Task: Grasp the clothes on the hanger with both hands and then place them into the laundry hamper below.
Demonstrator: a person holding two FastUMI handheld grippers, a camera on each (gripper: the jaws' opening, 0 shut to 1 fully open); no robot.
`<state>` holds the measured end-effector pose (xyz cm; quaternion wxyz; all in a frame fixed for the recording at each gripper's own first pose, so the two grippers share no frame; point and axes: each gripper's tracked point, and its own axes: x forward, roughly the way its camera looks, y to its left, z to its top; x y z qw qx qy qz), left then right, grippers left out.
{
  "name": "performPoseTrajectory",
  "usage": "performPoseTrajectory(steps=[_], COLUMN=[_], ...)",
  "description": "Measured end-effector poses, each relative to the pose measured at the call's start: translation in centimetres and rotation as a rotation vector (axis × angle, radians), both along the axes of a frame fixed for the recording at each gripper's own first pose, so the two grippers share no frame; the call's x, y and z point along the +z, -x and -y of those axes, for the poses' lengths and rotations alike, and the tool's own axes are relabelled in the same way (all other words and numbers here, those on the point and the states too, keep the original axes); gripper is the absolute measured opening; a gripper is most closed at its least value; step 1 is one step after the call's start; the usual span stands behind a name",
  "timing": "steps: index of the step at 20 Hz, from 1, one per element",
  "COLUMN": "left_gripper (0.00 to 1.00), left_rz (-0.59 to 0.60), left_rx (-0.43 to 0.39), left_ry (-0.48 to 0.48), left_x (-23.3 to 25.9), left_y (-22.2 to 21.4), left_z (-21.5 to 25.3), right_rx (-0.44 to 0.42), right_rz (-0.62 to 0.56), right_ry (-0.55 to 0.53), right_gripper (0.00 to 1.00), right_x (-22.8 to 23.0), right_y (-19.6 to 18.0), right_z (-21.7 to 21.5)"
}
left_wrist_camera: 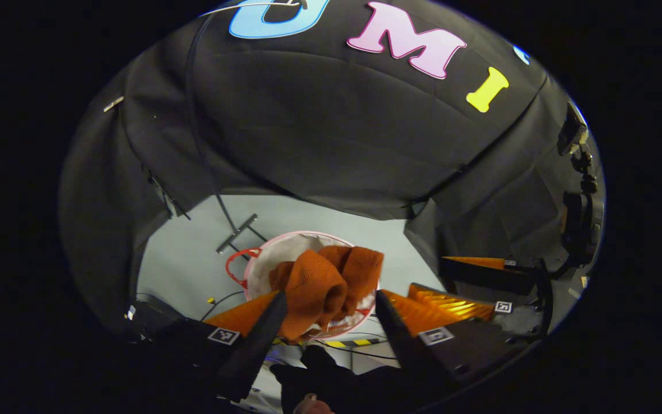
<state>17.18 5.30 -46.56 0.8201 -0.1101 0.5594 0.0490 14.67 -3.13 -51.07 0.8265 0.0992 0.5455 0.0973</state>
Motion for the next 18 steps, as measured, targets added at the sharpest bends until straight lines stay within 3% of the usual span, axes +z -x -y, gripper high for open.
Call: performPoseTrajectory(steps=[1, 2, 3, 4, 5, 6, 7, 18], left_gripper=[0.99, 0.92, 0.96, 0.92, 0.96, 0.92, 0.96, 0.95], left_rz=[0.004, 0.002, 0.002, 0.005, 0.008, 0.016, 0.028, 0.149], left_rx=[0.001, -0.002, -0.006, -0.01, -0.014, -0.02, -0.024, -0.115], left_ry=[-0.007, -0.012, -0.019, -0.029, -0.036, -0.04, -0.042, -0.083], left_x=[-0.1, -0.1, -0.2, -0.2, 0.0, 0.3, 0.7, 5.2], left_y=[0.0, 0.4, 0.7, 1.0, 1.2, 1.5, 1.6, 3.9], left_z=[-0.1, -0.3, -0.4, -0.5, -0.6, -0.6, -0.5, -0.2], right_rx=[-0.003, -0.011, -0.018, -0.022, -0.027, -0.032, -0.036, -0.044], right_rz=[-0.002, -0.005, -0.004, -0.004, -0.004, -0.002, 0.001, 0.085], right_ry=[-0.008, -0.01, -0.01, -0.007, -0.007, -0.009, -0.012, 0.0], right_gripper=[0.96, 1.0, 0.99, 0.99, 0.99, 0.99, 0.99, 0.99], right_x=[-0.1, -0.2, 0.1, 0.1, 0.3, 0.5, 0.7, 4.9], right_y=[0.1, 0.3, 0.6, 0.8, 1.0, 1.2, 1.4, 3.5], right_z=[0.0, 0.1, 0.2, 0.3, 0.5, 0.5, 0.5, -1.2])
